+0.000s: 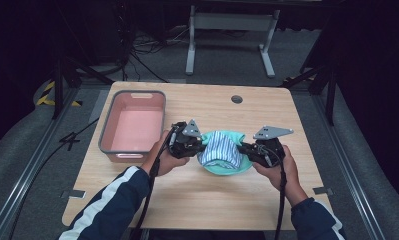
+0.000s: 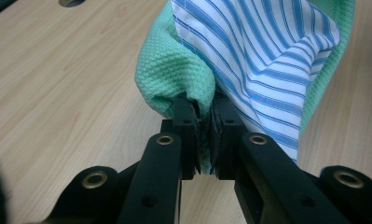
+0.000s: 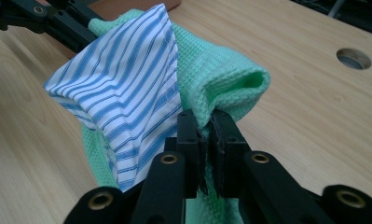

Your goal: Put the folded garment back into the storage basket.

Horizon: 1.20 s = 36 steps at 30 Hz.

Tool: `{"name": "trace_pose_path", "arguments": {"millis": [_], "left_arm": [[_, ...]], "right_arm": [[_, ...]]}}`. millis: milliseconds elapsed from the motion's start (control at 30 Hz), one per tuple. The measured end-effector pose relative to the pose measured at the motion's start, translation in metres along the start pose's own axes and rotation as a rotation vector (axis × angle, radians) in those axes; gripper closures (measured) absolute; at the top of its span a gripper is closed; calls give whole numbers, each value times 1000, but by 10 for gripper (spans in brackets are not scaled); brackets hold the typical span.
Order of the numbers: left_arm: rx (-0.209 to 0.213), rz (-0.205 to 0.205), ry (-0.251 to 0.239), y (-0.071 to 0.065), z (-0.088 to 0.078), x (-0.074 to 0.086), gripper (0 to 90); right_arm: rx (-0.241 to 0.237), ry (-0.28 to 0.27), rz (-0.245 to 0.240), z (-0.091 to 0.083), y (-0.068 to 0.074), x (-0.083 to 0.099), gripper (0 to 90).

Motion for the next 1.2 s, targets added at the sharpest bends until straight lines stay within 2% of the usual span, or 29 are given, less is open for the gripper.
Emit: {"name": "trace_pose_path", "arguments": {"millis": [67, 100, 233, 300, 567, 667, 700, 800, 833, 867, 900, 933, 1100, 1133, 1167, 1200], "left_arm": [[-22, -8, -5, 8, -10, 1, 827], [-22, -8, -5, 8, -10, 1, 827], [-51, -26, -11, 19, -25, 4, 827], [-62, -33, -17, 21, -29, 5, 827], [-118, -68, -25, 40, -59, 17, 827], [-134, -80, -18, 47, -68, 21, 827], [-155, -77, -17, 52, -73, 23, 827], [-172, -97, -22, 57, -84, 29, 827], [-189, -97, -16, 60, -90, 32, 827], [-189, -97, -16, 60, -90, 32, 827], [-200, -123, -21, 64, -98, 38, 827], [-206, -131, -25, 66, -101, 40, 827], [-242, -146, -14, 76, -117, 51, 827], [-248, -150, -12, 79, -121, 54, 827], [-268, -164, -14, 85, -128, 58, 827], [-268, -164, -14, 85, -128, 58, 827]], "right_arm": [[-2, -6, -14, 1, 3, -7, 833], [-2, -6, -14, 1, 3, -7, 833], [-13, -18, -49, 7, 15, -29, 833], [-15, -18, -53, 9, 17, -31, 833], [-40, -24, -108, 28, 38, -61, 833], [-50, -32, -116, 33, 46, -72, 833], [-52, -33, -118, 35, 48, -75, 833], [-67, -39, -135, 42, 59, -87, 833], [-69, -40, -137, 44, 62, -91, 833], [-69, -40, -137, 44, 62, -91, 833], [-81, -40, -153, 51, 71, -99, 832], [-84, -40, -162, 54, 75, -102, 832], [-107, -48, -176, 67, 92, -121, 832], [-107, -48, -176, 67, 92, -121, 832], [-116, -47, -177, 73, 100, -127, 832], [-116, -47, -177, 73, 100, -127, 832]]}}
Point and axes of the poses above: each handheld gripper's, and its own axes: z roughly forward along the jaws, x roughly out of its underside, y roughly to its left, the point moved 10 cm from there along z, roughly forward along the jaws, and after that the axes turned 8 degrees about z, right-handed, at the moved point
